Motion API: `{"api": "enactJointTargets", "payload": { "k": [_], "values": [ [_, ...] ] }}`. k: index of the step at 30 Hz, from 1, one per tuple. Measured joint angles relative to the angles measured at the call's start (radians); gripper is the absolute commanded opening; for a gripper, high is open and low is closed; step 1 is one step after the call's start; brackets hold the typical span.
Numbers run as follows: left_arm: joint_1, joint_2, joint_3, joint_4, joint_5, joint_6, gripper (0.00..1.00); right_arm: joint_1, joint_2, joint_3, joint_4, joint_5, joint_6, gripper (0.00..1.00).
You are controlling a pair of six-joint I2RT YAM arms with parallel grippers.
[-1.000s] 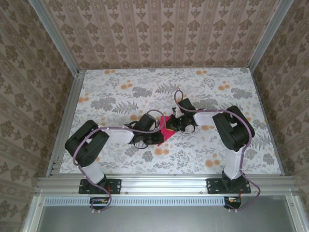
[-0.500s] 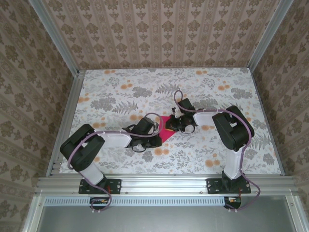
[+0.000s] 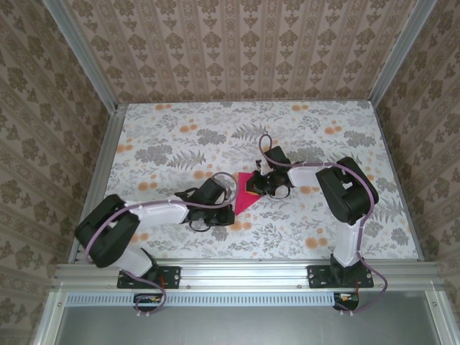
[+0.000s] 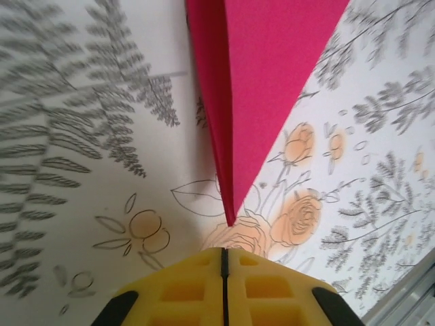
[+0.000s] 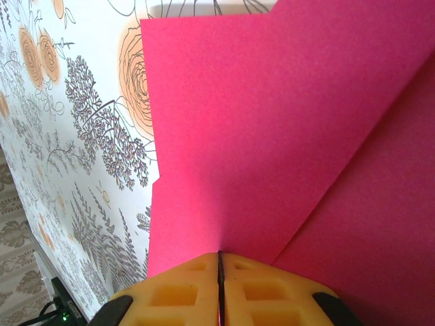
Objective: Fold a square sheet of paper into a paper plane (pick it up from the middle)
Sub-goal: Fourth fold the wing at the center of the table.
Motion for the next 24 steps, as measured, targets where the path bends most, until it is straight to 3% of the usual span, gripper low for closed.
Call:
{"api": "enactJointTargets", "payload": {
  "k": [4,7,17,24],
  "values": [
    [0.045,-0.090,-0.001,0.045,-0.021,0.000,0.11,-0.003,0.004,0.001,0.000,-0.010,0.002,0.10],
    [0.062,-0.071,0.019,0.073,-0.026,0.000,0.11,-0.005,0.006,0.002,0.001,-0.017,0.003,0.10],
    [0.063,0.241,0.241,0.122,0.002,0.008,0.08,-0.005,0.007,0.002,0.002,-0.021,0.003,0.10],
    [0.074,0.332,0.274,0.106,0.006,0.016,0.07,-0.006,0.007,0.002,0.002,-0.021,0.004,0.10]
  ]
}}
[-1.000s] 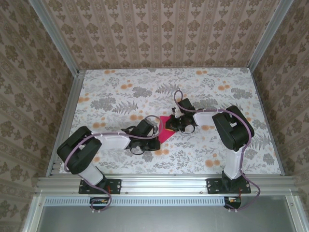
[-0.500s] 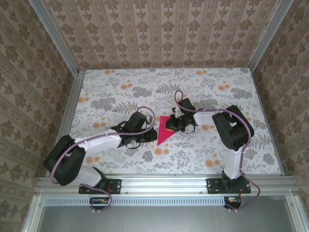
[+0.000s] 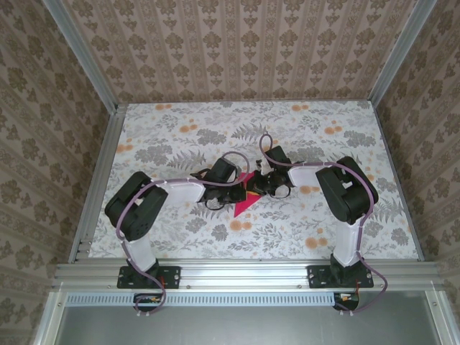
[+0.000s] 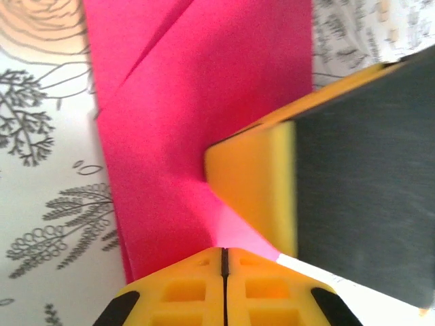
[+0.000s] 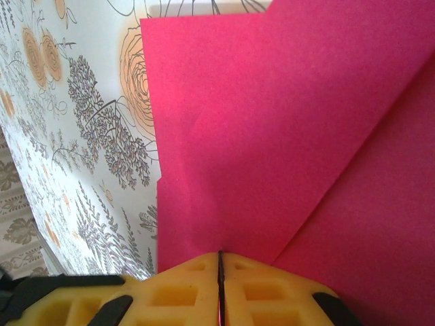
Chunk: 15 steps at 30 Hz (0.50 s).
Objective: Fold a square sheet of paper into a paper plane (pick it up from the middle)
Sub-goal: Fourth fold the wing at the center of the table.
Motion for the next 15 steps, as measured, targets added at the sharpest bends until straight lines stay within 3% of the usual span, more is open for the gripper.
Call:
{"api": "enactJointTargets", "payload": {
  "k": [15],
  "values": [
    [0.005,0.002,-0.024,0.005,0.064,0.071,0.08,0.000,0.003,0.006,-0.010,0.000,0.003,0.10]
  ]
}}
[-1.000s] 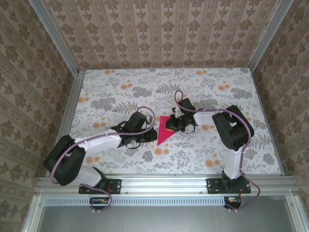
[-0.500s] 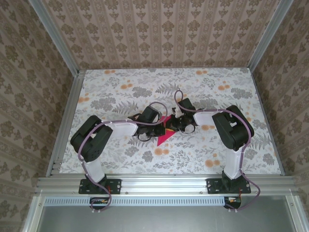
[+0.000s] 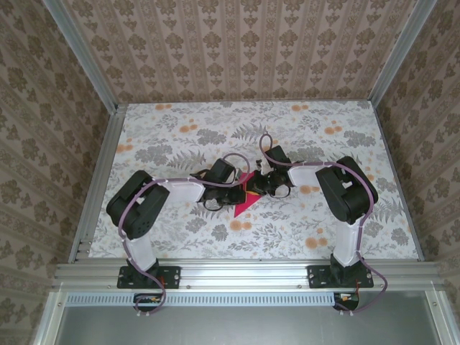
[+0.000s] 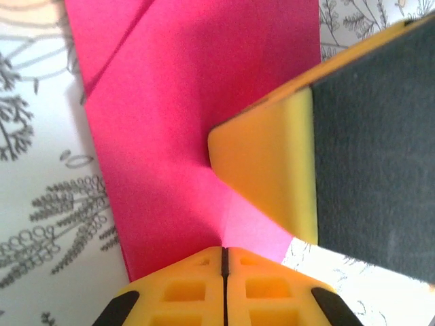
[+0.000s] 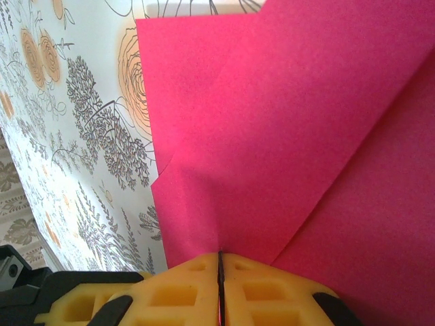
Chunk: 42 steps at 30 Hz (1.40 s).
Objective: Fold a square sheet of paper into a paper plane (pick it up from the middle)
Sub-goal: Fourth fold the wing at the center of the table.
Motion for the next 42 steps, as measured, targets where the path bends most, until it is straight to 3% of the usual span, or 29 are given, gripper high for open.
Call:
{"api": "enactJointTargets", "payload": {
  "k": [21,29,42],
  "values": [
    [-0.040,-0.166,-0.185,-0.041,0.039,0.025,0.09,-0.003,0.000,0.000,0.000,0.000,0.000,0.11],
    [-0.040,-0.273,-0.214,0.033,-0.026,-0.043,0.10,-0.004,-0.001,0.000,0.003,-0.006,0.000,0.11],
    [-0.040,-0.127,-0.152,0.056,-0.112,-0.089,0.02,-0.004,-0.001,0.001,0.011,-0.011,0.019,0.12]
  ]
}}
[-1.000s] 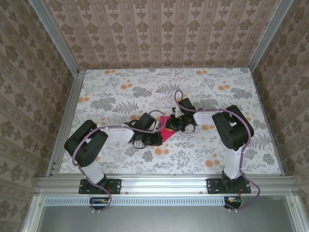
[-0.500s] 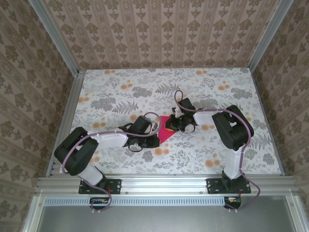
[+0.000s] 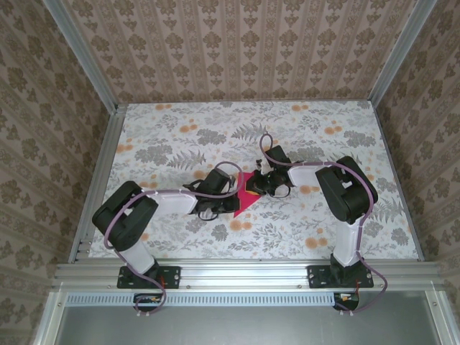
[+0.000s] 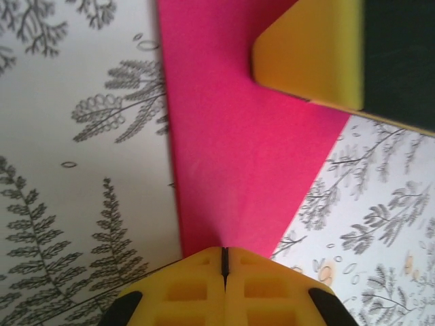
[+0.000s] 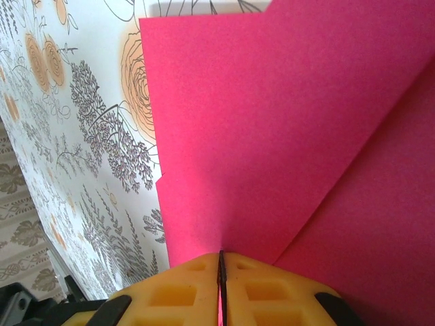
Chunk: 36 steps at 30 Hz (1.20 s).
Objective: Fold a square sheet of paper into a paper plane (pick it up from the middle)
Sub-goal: Fourth fold the wing at the center of the table.
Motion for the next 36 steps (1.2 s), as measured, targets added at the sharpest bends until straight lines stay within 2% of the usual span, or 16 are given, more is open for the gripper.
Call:
{"api": "enactJointTargets", "payload": {
  "k": [10,17,24,36],
  "values": [
    [0.000,0.002,0.002,0.000,-0.004,-0.007,0.00,0.002,-0.056,-0.016,0.015,0.001,0.000,0.10],
    [0.000,0.002,0.001,-0.001,-0.006,-0.011,0.00,0.049,-0.080,-0.031,0.020,0.013,0.003,0.10],
    [0.000,0.002,0.001,-0.001,-0.007,-0.016,0.00,0.085,-0.026,-0.021,-0.005,0.021,0.001,0.09],
    [0.000,0.001,-0.003,-0.002,0.000,-0.022,0.00,0.033,0.036,0.074,-0.095,-0.018,-0.047,0.10]
  ]
}}
